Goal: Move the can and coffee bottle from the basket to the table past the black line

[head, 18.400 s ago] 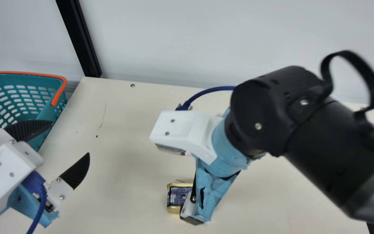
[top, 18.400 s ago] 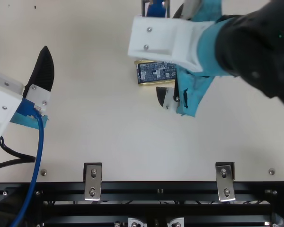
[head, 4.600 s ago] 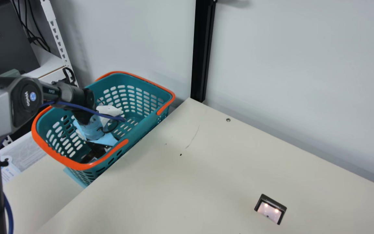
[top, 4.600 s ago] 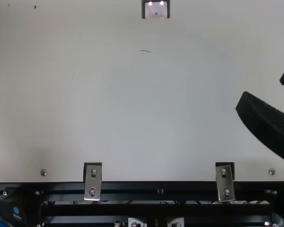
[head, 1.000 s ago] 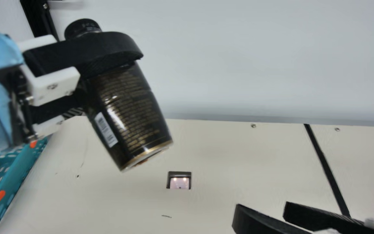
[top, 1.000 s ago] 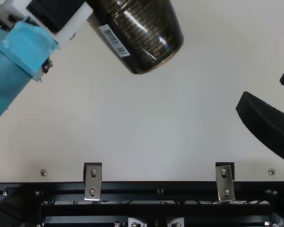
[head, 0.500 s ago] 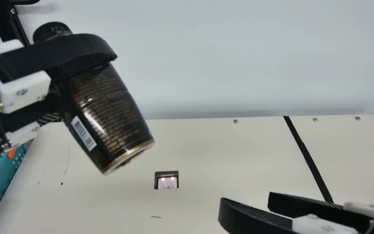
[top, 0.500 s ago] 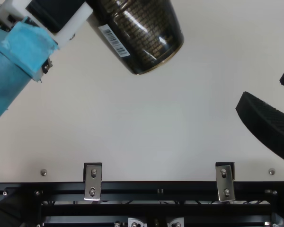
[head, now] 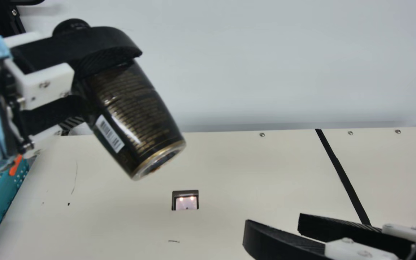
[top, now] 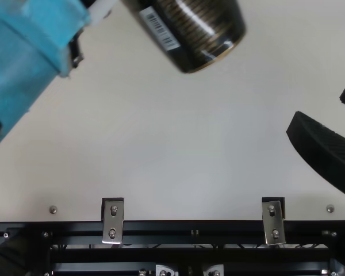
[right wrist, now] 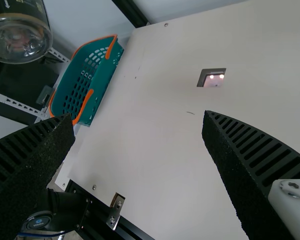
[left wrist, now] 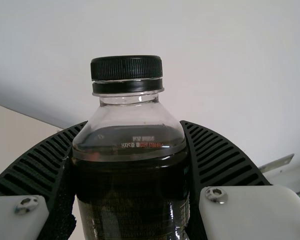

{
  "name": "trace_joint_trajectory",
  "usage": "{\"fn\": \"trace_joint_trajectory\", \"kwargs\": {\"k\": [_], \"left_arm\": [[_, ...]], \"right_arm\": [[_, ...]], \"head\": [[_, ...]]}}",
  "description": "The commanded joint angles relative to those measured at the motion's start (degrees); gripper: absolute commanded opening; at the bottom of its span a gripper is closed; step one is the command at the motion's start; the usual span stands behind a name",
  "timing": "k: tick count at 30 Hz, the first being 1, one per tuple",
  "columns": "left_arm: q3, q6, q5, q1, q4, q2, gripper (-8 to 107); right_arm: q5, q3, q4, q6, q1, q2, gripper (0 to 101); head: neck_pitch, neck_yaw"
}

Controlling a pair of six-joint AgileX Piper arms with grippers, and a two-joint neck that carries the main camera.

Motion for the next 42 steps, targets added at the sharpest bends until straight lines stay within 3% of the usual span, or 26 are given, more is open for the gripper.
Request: {"fn": "trace_joint_trajectory", "kwargs": {"k": [1, 24, 42], "left_arm": [[-1.2, -2.8, -0.5, -1.1, 1.5, 0.9, 10], [-12.2, -24.4, -3.0, -14.3, 25.2, 6.9, 10], [-12.2, -24.4, -3.1, -14.3, 25.2, 6.9, 10]], "right_arm": [[0.0, 0.0, 0.0, 0.0, 0.0, 0.0, 101], [0.0, 0.0, 0.0, 0.0, 0.0, 0.0, 101], [0.0, 0.0, 0.0, 0.0, 0.0, 0.0, 101]], "head": [[-1.5, -0.5], [-1.5, -0.5], [-1.5, -0.5]]}}
